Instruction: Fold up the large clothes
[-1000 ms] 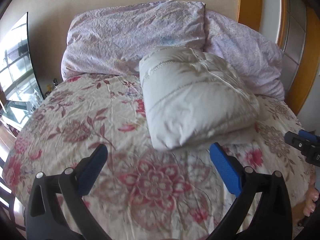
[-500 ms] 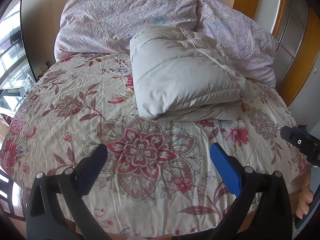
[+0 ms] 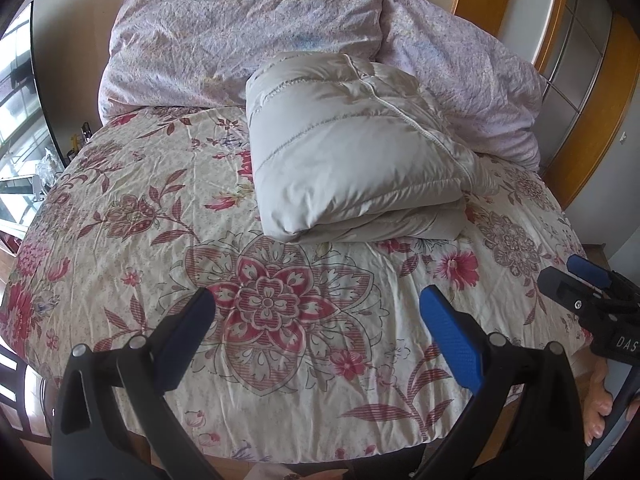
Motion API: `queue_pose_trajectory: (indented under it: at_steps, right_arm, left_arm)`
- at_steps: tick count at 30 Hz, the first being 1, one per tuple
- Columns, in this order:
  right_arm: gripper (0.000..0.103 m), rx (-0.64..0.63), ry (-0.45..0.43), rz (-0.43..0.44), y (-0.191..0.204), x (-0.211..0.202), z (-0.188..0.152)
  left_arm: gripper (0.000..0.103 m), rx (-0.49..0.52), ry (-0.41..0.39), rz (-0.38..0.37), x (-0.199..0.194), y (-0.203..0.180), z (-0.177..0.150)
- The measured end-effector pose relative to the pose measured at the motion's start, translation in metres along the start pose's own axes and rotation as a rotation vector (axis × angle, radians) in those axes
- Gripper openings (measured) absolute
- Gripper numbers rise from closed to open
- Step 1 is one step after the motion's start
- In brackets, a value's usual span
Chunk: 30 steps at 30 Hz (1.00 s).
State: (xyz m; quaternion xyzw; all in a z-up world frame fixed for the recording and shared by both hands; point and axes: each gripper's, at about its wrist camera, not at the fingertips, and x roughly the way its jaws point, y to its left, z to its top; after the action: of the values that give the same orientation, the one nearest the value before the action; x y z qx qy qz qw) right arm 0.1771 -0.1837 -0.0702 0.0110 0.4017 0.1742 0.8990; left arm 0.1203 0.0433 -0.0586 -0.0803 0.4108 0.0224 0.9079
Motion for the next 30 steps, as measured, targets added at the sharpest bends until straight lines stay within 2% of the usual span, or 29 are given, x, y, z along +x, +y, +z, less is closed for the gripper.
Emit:
queue_pose_trajectory:
  at_steps: [8,30]
  right_arm:
    - [0.102,0.001,-0.002,0.034,0.0032,-0.0100,0.0017]
    - [0.102,0.018,0.019,0.081,0.0001,-0.0103,0.0026]
  left_arm:
    - [0.101,0.001,0.001,-0.029,-0.0046,-0.0040,0.0008]
    - [0.101,0.000,0.009,-0.046,-0.0052,-0.0090,0.0031]
